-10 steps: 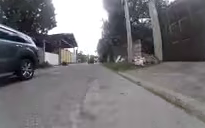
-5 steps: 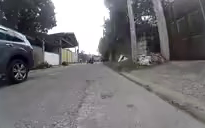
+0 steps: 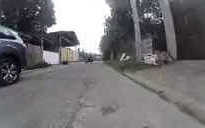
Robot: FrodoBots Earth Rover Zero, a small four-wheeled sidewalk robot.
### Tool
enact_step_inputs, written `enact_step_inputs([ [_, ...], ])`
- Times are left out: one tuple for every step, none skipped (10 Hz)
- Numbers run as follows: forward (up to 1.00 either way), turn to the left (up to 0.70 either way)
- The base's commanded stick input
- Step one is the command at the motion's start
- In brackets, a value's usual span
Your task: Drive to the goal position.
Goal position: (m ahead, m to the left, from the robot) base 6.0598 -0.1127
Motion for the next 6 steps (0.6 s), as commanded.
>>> enact_step_inputs([
  [1.0,0.05],
  [1.0,0.05],
  [1.0,0.05],
  [1.0,0.05],
  [1.0,0.05],
  [1.0,0.05],
])
